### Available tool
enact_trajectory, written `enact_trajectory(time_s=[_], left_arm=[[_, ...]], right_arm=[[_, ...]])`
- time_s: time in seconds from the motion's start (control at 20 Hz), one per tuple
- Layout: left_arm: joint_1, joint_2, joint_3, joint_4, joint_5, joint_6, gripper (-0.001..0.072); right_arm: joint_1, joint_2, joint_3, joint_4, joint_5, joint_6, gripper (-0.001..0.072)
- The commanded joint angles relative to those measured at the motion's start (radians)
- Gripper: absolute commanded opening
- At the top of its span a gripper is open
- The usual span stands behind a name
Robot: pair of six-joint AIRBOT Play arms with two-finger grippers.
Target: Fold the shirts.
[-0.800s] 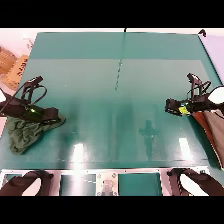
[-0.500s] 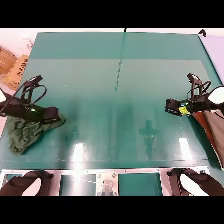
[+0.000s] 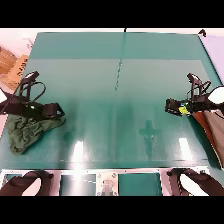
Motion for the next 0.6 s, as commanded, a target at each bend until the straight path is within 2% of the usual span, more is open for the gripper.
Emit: enact_trajectory(time_s=[0.0,0.15,0.3,0.5,0.55], left_arm=[[0.0,0.001,-0.004,0.344,-0.006,-0.114,0.0696],[0.003,0.0,-0.074,0.536,0.063,-0.146,0.0696],[0.003,-0.017,-0.225,0.544,0.255,-0.146,0.0695],[0.003,-0.12,-0.356,0.613,0.38,-0.145,0.0693],[0.003,-0.143,-0.359,0.629,0.404,-0.145,0.0614]], right_arm=[[0.001,0.001,0.0,0.0,-0.003,0.0,0.0018],[0.001,0.001,0.0,0.0,-0.013,0.0,0.0018],[0.001,0.0,0.0,0.001,-0.015,0.0,0.0018],[0.001,0.0,0.0,0.0,-0.018,0.0,0.0018],[0.001,0.0,0.0,0.0,-0.019,0.0,0.0018]])
